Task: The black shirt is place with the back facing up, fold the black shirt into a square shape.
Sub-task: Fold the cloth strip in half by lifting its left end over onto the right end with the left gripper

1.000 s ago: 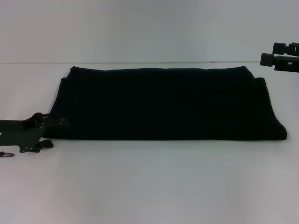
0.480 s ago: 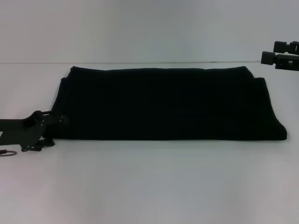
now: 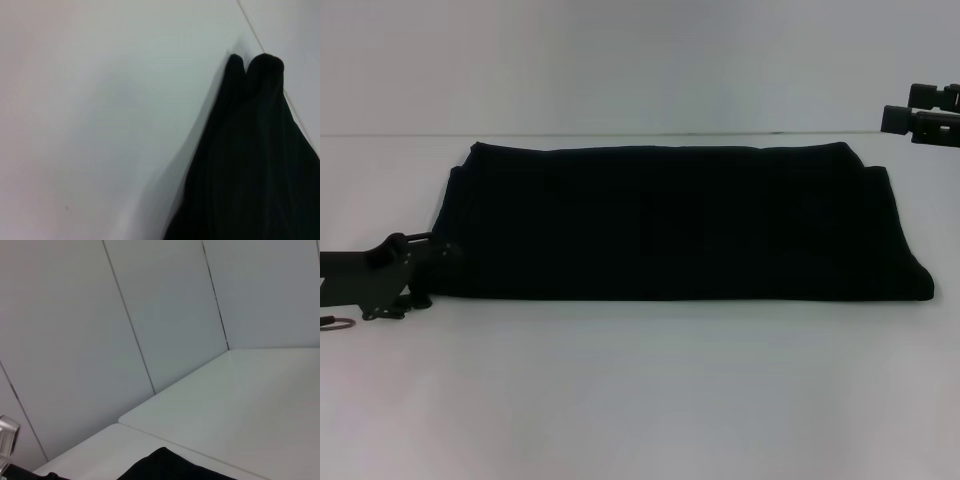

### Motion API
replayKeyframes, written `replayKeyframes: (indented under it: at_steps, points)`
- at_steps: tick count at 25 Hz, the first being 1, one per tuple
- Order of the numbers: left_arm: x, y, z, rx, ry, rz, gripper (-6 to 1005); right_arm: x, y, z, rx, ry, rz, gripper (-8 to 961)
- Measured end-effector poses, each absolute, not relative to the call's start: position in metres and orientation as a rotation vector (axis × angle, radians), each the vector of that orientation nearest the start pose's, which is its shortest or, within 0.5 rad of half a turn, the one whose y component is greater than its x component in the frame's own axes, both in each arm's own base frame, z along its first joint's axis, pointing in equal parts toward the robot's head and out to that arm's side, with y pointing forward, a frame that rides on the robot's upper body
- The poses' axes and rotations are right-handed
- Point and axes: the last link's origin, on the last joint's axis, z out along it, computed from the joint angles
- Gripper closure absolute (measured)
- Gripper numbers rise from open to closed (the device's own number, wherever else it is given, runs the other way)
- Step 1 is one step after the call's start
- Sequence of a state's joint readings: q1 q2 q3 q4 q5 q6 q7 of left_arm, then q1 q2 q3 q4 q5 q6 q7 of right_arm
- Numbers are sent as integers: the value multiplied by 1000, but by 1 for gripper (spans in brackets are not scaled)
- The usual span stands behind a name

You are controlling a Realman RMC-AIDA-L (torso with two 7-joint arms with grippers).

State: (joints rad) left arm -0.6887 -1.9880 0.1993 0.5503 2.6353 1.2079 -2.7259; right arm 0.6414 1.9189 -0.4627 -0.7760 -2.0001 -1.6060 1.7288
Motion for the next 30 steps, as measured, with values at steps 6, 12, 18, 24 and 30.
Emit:
replayKeyframes:
  at_steps: [6,12,18,24,30]
  points:
    - [-343,379,44,1929,2914,746,140,245,387,119,-2467,774,803,54]
    - [-341,383,44,1944,2911,762,149,245,387,119,-2466,774,808,54]
    - [-340,386,45,1950,2909,790,158,244,387,119,-2466,773,808,53]
    - [-338,388,45,1979,2895,790,166,245,388,119,-2461,774,806,53]
    - [-337,387,44,2023,2865,774,175,245,388,119,-2456,775,804,53]
